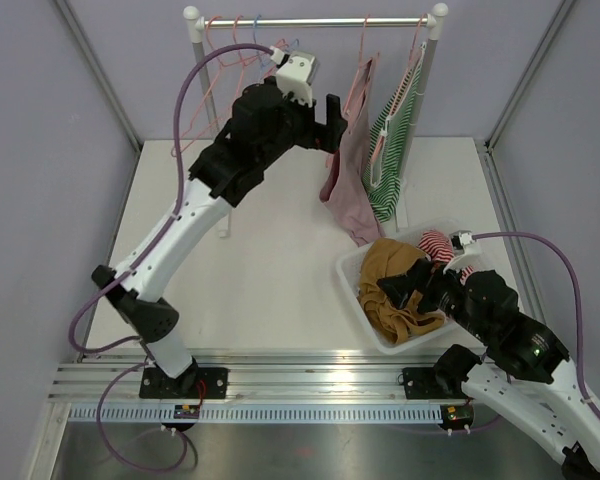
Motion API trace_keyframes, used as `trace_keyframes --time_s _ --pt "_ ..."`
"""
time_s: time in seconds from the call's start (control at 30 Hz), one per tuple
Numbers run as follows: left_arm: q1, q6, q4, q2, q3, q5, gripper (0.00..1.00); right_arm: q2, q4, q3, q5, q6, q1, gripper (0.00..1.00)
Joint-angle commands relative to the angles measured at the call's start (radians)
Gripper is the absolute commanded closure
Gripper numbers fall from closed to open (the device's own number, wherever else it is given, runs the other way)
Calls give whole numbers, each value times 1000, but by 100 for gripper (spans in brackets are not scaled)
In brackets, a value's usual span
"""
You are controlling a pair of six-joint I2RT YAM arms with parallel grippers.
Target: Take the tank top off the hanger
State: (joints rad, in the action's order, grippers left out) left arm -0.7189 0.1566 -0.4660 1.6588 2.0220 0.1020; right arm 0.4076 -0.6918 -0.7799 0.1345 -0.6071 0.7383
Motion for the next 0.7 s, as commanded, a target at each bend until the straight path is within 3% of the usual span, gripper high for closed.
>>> trace_keyframes --time_s 0.0,0.07,0.23,0.3,0.4,0.43,0.53,0.57,0.67 --pt "3 -97 92 97 139 28 1 5 38 2 -119 -2 -4 1" --pt "7 -107 90 194 241 22 3 10 32 -9 -130 -5 -4 1" --pt "30 -109 90 386 402 21 24 4 23 -9 -205 -25 -2 4" --pt "47 -95 116 415 428 8 35 -6 15 -5 -216 -28 -4 5" --pt "64 -83 144 450 448 5 41 -21 5 4 -214 -34 -4 6" --pt "67 -80 151 455 452 -4 50 -33 6 10 -216 -36 -4 6" --pt "70 -80 161 475 478 -22 58 -46 9 27 -216 -45 -2 7" --pt "70 -80 165 479 483 -31 66 -47 12 28 -219 -46 -2 7" --pt "72 -74 176 498 495 -53 70 -44 12 27 -220 -40 -2 7"
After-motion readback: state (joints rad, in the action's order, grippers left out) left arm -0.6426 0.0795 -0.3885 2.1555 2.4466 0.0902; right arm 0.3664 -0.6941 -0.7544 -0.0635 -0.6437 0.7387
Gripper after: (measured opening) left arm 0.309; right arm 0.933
